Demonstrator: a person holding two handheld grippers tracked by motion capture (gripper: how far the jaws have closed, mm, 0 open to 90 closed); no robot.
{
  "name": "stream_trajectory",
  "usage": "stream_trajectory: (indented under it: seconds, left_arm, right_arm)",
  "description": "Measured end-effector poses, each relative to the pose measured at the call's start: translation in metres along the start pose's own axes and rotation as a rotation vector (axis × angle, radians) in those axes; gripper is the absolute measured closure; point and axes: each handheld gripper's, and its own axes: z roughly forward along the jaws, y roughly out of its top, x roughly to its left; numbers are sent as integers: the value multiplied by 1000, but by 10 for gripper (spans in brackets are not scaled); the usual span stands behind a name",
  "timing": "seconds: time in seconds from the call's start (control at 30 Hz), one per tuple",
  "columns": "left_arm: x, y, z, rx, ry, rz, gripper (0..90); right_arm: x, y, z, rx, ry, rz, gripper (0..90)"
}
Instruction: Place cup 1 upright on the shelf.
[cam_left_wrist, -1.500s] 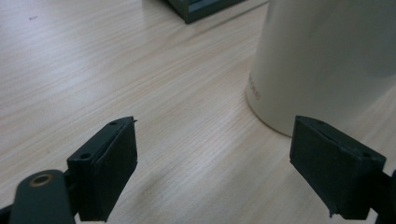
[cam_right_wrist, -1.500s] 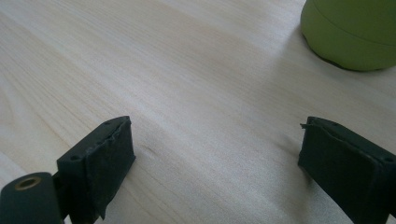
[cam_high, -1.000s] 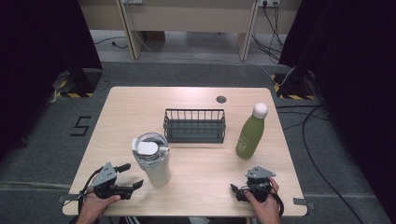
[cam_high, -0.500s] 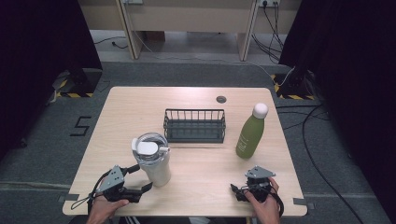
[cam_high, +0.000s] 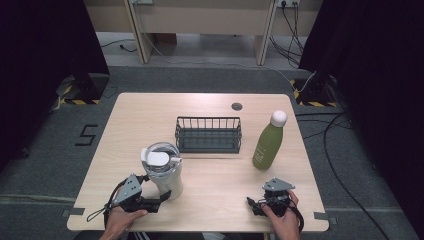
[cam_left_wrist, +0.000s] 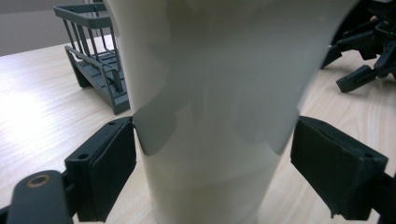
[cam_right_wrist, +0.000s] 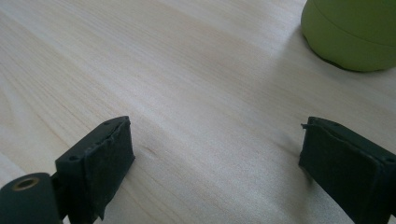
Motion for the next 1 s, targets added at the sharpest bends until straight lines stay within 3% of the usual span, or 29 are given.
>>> stream_trajectory:
  seconds: [0.47, 0.8, 1.0]
  left_arm:
    - [-3, 0, 14, -24, 22, 10, 91]
    - [-1, -2, 25, -30, 19, -5, 89]
    - [-1, -4, 29, -57, 14, -22, 87]
  right_arm:
    - [0, 0, 0, 0, 1, -1, 97]
    - [0, 0, 0, 0, 3, -2, 97]
    - [0, 0, 0, 0, 4, -4, 97]
